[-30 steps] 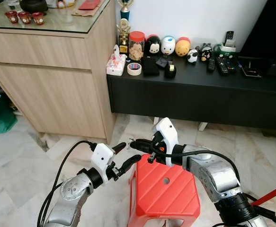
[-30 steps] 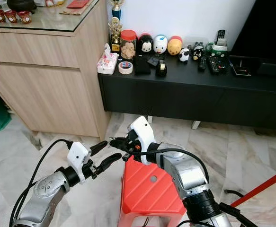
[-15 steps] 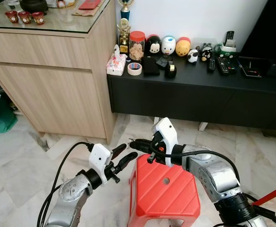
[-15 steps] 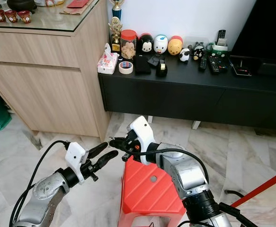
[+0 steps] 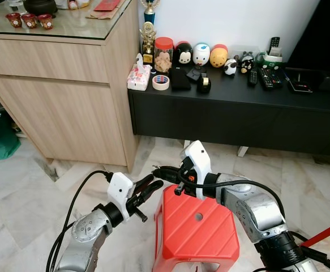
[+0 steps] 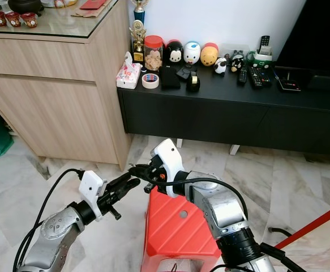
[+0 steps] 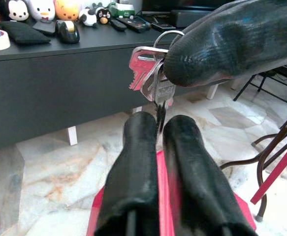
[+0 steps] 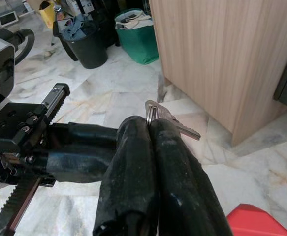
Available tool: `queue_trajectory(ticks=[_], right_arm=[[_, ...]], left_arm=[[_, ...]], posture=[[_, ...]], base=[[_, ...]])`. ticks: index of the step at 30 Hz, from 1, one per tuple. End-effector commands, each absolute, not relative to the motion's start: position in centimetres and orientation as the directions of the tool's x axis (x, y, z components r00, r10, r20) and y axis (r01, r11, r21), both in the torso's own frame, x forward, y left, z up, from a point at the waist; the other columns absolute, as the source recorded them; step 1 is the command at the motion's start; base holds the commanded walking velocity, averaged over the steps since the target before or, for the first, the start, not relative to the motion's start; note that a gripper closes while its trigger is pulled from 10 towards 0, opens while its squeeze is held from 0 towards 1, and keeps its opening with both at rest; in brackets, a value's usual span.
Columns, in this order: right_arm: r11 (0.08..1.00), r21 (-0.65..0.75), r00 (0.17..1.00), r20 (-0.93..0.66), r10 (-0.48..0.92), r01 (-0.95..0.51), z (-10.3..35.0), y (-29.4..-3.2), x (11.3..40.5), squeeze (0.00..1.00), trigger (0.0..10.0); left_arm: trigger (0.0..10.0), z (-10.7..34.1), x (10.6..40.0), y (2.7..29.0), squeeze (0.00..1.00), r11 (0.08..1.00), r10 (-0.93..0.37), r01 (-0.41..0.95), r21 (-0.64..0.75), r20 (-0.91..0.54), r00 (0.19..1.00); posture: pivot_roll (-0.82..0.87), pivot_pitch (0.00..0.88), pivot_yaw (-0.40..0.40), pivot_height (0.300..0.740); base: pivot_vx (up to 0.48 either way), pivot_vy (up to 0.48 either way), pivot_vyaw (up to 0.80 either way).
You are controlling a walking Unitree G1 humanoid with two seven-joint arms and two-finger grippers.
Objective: Hang keys on a hook
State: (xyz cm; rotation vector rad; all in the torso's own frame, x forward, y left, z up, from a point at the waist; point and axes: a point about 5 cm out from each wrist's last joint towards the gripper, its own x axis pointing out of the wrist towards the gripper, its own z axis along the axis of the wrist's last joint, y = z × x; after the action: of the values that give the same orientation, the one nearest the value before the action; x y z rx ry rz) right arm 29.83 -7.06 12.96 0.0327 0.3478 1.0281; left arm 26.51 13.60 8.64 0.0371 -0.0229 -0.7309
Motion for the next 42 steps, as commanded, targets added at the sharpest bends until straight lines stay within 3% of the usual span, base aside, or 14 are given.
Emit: queue_trajectory(ticks=[1, 42], right_arm=[[0.518, 0.189, 0.466, -0.26, 0.846, -0.835, 13.2, -6.8, 29.9, 0.0, 10.0], [0.587, 0.188, 0.506, -0.346, 0.79, -0.788, 10.9, -8.6, 30.3, 0.0, 10.0]], left_arm=[[0.0, 8.5, 26.3, 13.5, 0.0, 0.741, -0.671, 0.671, 0.023, 0.002, 0.741], [0.0, 8.8, 26.4, 14.2, 0.0, 0.766, -0.642, 0.642, 0.011, 0.018, 0.766]], posture=[[0.07, 0.095, -0.059, 0.74], [0.08, 0.099, -0.06, 0.74]], base=[[0.0, 0.0, 0.0], [0.0, 0.0, 0.0]])
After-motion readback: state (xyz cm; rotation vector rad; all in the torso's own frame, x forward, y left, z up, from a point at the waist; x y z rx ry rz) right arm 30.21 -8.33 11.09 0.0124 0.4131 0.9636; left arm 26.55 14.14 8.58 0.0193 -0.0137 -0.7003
